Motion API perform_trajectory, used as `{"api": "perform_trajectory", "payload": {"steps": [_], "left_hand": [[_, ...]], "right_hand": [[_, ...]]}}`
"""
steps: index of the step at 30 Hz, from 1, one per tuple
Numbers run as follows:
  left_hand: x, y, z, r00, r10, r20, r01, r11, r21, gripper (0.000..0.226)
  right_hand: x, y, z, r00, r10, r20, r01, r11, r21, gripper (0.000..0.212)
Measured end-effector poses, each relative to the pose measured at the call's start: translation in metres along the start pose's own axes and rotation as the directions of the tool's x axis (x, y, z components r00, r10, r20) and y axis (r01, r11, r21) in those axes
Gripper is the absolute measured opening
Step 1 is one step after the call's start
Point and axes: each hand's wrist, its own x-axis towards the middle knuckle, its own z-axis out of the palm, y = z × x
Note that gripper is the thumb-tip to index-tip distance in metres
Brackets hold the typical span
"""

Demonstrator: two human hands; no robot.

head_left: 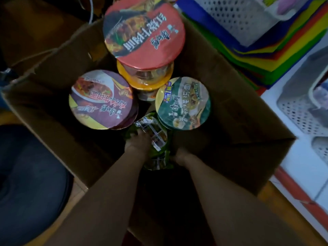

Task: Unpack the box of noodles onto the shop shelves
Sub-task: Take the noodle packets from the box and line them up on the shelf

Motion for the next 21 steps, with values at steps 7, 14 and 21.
{"api": "perform_trajectory", "payload": {"steps": [7,14,21], "left_hand": [[0.028,0.005,0.015,0.999,-0.018,-0.035,0.018,1.0,-0.004,0.046],[0.033,0.008,0.011,0.999,-0.03,0.028,0.031,0.998,-0.062,0.046],[0.0,0.001,-0.013,0.988,0.132,0.078,-0.123,0.986,-0.113,0.036]], "right_hand": [[0.02,0.0,0.033,0.999,0.035,0.037,-0.044,0.953,0.298,0.051],[0.011,0.005,0.028,0.997,0.039,0.071,-0.065,0.913,0.402,0.042],[-0.023,0.011,0.013,0.997,0.082,0.002,-0.077,0.926,0.368,0.029]]}}
